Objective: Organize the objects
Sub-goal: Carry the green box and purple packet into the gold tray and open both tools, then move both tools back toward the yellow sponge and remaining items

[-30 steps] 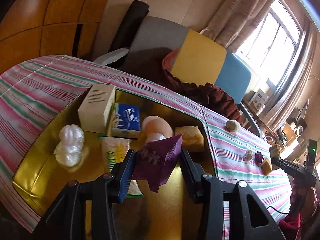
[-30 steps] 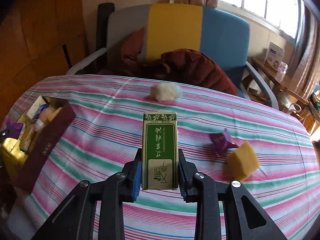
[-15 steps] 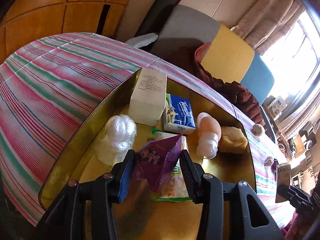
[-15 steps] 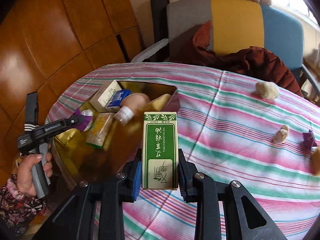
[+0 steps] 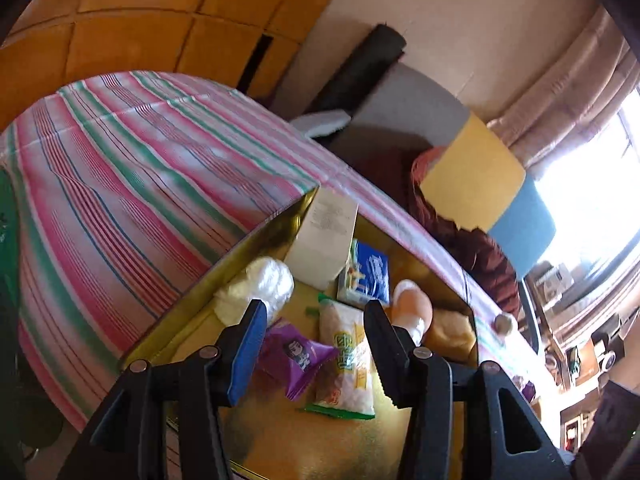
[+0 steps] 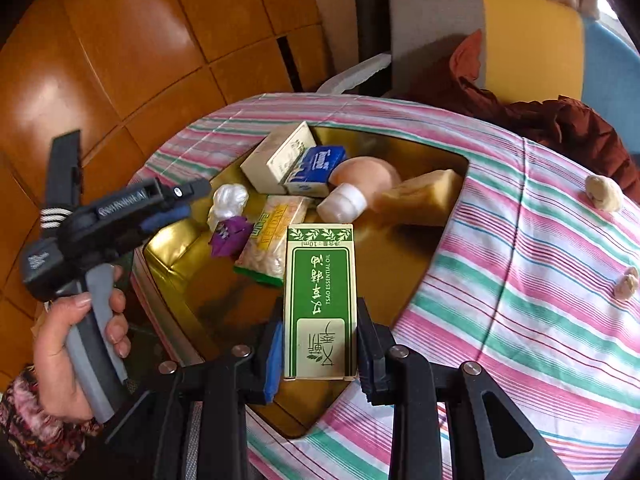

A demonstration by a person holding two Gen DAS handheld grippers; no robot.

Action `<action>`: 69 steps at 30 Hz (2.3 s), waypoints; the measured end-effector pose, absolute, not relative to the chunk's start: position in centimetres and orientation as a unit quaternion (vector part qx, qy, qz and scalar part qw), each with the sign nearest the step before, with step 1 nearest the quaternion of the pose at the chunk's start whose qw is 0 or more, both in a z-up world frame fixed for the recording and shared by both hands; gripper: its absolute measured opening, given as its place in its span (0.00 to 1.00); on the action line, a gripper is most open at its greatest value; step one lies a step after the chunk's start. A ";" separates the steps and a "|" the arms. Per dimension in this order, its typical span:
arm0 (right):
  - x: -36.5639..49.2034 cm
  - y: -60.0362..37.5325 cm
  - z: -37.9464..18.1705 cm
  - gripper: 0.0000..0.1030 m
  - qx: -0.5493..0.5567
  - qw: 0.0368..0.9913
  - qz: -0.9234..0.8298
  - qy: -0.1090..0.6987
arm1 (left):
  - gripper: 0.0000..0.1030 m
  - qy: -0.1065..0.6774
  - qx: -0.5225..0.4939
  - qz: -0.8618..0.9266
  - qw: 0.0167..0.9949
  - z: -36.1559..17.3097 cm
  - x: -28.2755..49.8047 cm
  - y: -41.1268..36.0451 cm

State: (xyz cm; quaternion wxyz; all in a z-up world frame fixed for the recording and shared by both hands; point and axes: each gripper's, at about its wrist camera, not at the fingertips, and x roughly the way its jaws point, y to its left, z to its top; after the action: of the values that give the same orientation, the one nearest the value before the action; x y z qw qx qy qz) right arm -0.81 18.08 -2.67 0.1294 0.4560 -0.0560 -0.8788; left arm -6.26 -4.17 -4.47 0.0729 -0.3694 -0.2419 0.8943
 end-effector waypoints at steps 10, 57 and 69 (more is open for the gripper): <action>-5.2 15.7 -5.4 0.30 0.503 0.123 -0.854 -0.055 | 0.60 -0.278 -0.344 0.894 0.065 -2.6 -5.6 -5.4; -2.2 21.0 -3.0 0.54 0.451 0.022 -0.888 -0.091 | 0.60 -0.201 -0.359 0.901 0.138 -2.4 -3.3 1.0; 0.7 31.9 -4.3 0.61 0.489 -0.095 -0.861 -0.102 | 0.60 -0.114 -0.348 0.896 0.250 -0.8 -0.8 6.7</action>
State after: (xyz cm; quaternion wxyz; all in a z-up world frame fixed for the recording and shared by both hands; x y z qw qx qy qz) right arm 0.71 31.89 -4.33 -0.0955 0.4889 -0.1024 -0.8610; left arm -0.78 6.71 -0.80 0.2501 -0.3484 -0.1141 0.8961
